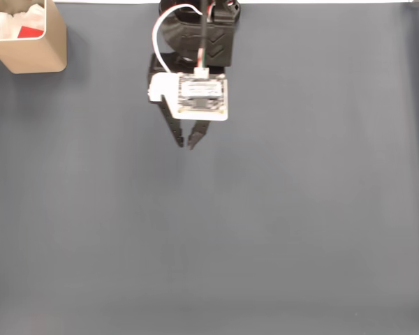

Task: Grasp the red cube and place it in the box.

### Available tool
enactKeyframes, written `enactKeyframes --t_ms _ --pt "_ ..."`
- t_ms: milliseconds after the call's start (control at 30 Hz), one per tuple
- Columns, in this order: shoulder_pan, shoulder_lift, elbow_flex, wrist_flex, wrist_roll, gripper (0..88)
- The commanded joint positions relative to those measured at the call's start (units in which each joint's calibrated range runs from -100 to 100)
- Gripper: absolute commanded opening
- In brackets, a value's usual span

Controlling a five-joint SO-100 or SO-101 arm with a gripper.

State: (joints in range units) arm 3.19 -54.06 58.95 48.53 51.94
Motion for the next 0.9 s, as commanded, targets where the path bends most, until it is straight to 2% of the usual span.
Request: enactKeyframes --t_ms 0,500,867 --pt "-2.2 -5.3 4.64 -2.63 -0.39 0.0" --pt "-7.03 -24.71 28.64 -3.86 -2.69 0.0" --pt "-6.24 -33.64 39.13 -2.3 -3.47 0.0"
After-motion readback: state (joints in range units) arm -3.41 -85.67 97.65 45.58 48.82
